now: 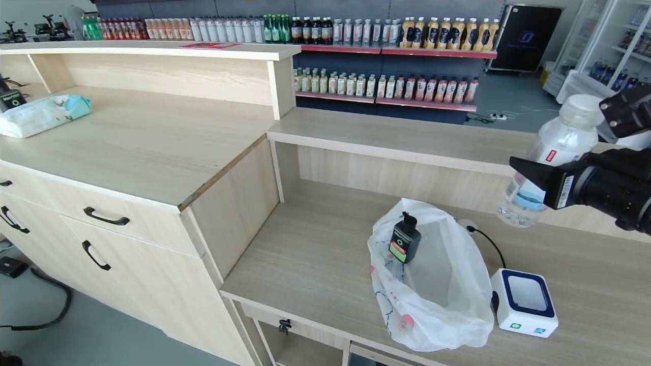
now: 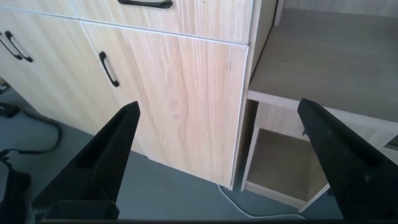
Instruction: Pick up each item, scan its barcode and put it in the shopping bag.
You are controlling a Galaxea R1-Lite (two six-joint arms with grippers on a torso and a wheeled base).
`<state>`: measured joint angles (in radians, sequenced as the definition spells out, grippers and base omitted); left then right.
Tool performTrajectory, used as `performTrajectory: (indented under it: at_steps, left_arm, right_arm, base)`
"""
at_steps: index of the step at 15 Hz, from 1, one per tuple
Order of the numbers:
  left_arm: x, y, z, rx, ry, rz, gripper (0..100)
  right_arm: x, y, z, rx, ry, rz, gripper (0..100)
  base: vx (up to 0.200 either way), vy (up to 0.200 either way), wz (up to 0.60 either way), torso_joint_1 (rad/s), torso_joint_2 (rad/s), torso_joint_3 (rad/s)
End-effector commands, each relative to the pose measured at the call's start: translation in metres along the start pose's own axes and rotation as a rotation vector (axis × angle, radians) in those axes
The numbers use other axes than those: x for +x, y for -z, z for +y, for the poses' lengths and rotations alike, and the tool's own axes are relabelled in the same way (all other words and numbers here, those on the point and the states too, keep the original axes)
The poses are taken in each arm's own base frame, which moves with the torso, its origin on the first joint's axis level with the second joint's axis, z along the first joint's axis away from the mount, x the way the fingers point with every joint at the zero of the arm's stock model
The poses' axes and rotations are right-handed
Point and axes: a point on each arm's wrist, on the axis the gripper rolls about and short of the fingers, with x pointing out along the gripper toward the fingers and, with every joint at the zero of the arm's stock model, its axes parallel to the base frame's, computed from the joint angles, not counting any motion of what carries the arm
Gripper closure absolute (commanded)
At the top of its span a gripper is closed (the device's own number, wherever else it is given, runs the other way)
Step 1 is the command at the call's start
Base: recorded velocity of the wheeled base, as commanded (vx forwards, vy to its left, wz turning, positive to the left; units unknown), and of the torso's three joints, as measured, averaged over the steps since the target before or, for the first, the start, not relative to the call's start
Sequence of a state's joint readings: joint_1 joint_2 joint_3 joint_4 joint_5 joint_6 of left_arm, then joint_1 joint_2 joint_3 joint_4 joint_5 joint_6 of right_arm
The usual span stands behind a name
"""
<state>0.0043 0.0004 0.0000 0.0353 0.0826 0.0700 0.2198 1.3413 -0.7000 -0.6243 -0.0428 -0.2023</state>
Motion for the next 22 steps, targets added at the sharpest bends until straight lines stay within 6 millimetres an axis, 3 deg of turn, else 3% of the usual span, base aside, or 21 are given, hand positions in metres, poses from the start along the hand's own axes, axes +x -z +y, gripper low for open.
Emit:
performTrajectory:
  at_steps: [1, 6, 20, 22]
  left_arm:
    - [0.000, 0.000, 0.000, 0.001, -0.001, 0.000, 0]
    - [0.000, 0.000, 0.000, 0.000, -0.002, 0.000, 0]
    - [0.000, 0.000, 0.000, 0.001, -0.001, 0.000, 0]
    - [0.000, 0.000, 0.000, 0.000, -0.002, 0.000, 0]
  right_arm:
    - [0.005, 0.011, 0.004, -0.001, -0.062, 0.031, 100]
    - [0.014, 0.058, 0.013, -0.003, -0.292, -0.039, 100]
    - [0.016, 0.103, 0.022, 0.004, -0.399, 0.057, 100]
    - [0.025, 0.113, 0.024, 0.003, -0.398, 0.051, 100]
  base:
    - [0.000, 0.000, 0.00, 0.000, 0.00, 0.000]
    - [0.000, 0.000, 0.00, 0.000, 0.00, 0.000]
    - [0.000, 0.000, 0.00, 0.000, 0.00, 0.000]
    - [0.000, 0.000, 0.00, 0.000, 0.00, 0.000]
